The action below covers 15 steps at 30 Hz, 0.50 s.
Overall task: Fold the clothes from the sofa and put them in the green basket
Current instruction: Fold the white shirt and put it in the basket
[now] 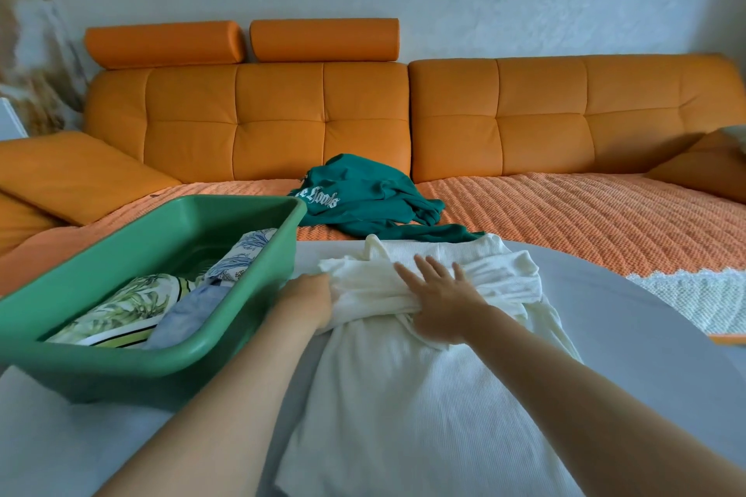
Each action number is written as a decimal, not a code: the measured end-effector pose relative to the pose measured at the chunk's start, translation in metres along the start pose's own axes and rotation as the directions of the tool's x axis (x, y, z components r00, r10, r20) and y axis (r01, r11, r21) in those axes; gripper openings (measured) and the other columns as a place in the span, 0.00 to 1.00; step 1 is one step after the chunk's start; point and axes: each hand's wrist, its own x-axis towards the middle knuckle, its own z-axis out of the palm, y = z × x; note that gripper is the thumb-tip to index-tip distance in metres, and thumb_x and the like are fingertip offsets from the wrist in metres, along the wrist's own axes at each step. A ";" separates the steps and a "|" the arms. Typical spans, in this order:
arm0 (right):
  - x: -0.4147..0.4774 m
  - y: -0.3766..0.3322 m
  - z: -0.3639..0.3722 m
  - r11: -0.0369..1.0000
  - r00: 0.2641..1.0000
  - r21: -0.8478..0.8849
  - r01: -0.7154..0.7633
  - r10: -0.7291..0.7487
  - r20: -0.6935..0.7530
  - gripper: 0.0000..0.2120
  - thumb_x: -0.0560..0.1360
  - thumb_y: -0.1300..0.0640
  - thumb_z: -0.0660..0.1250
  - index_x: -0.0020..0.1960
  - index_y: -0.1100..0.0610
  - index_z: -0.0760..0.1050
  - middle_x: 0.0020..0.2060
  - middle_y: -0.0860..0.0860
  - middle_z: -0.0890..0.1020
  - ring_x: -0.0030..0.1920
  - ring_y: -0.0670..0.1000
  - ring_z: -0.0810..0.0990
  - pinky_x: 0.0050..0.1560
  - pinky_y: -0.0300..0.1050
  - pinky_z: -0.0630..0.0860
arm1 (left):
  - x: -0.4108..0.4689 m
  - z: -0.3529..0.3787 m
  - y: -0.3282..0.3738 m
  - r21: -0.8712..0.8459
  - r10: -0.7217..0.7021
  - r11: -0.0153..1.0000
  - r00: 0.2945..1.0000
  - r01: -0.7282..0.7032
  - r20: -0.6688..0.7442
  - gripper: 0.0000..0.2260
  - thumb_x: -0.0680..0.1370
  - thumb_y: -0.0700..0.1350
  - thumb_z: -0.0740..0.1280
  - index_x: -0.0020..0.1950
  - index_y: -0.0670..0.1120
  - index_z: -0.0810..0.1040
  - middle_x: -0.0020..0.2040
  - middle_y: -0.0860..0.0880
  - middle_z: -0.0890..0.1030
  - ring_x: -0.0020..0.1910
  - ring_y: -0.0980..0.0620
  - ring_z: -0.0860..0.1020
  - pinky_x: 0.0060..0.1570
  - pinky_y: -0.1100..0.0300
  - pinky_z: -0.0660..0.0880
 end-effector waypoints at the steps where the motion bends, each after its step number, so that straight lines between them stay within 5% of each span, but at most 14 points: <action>1: 0.001 -0.003 0.000 0.998 0.996 -0.001 0.062 -0.062 -0.059 0.37 0.78 0.47 0.56 0.81 0.42 0.39 0.81 0.53 0.43 0.80 0.55 0.42 0.78 0.61 0.42 | -0.001 0.000 -0.003 -0.028 -0.020 0.999 0.999 0.019 -0.031 0.28 0.77 0.35 0.57 0.78 0.46 0.61 0.65 0.43 0.75 0.60 0.42 0.76 0.53 0.51 0.76; 3: 0.002 -0.008 0.000 0.982 0.966 -0.053 0.180 -0.187 -0.179 0.36 0.76 0.52 0.59 0.81 0.43 0.49 0.79 0.53 0.53 0.78 0.55 0.53 0.77 0.54 0.52 | -0.003 0.000 -0.007 -0.061 -0.055 0.997 0.995 0.050 -0.081 0.21 0.78 0.35 0.58 0.71 0.42 0.68 0.59 0.43 0.77 0.52 0.45 0.77 0.45 0.54 0.73; 5: 0.004 -0.012 0.001 0.962 0.910 -0.120 0.244 -0.270 -0.314 0.31 0.74 0.56 0.60 0.77 0.46 0.63 0.68 0.53 0.68 0.65 0.55 0.67 0.67 0.49 0.65 | -0.006 -0.004 -0.009 -0.068 -0.074 0.995 0.991 0.067 -0.108 0.13 0.79 0.36 0.59 0.64 0.41 0.74 0.57 0.44 0.78 0.48 0.47 0.75 0.43 0.56 0.71; 8: 0.006 -0.019 0.003 0.954 0.881 -0.133 0.267 -0.298 -0.366 0.25 0.75 0.60 0.59 0.71 0.49 0.73 0.53 0.51 0.73 0.51 0.54 0.71 0.55 0.48 0.70 | -0.010 -0.014 -0.011 -0.158 -0.052 0.987 0.977 0.019 -0.208 0.13 0.79 0.34 0.55 0.61 0.42 0.72 0.49 0.44 0.77 0.43 0.47 0.75 0.37 0.56 0.68; 12: 0.010 -0.021 0.014 0.968 0.938 -0.147 0.203 -0.236 -0.255 0.25 0.77 0.59 0.55 0.73 0.48 0.67 0.61 0.49 0.72 0.58 0.53 0.71 0.62 0.49 0.68 | -0.013 -0.035 -0.007 -0.469 -0.068 0.880 0.960 -0.070 -0.270 0.17 0.75 0.30 0.50 0.54 0.48 0.69 0.37 0.47 0.68 0.32 0.49 0.64 0.29 0.57 0.58; 15: 0.010 -0.024 0.014 0.983 0.973 -0.086 0.164 -0.175 -0.149 0.29 0.77 0.58 0.55 0.77 0.48 0.60 0.70 0.48 0.69 0.68 0.53 0.67 0.70 0.50 0.62 | -0.012 -0.047 0.005 -0.776 -0.187 0.631 0.972 0.008 -0.143 0.16 0.77 0.32 0.52 0.46 0.49 0.74 0.43 0.46 0.73 0.35 0.49 0.69 0.29 0.59 0.62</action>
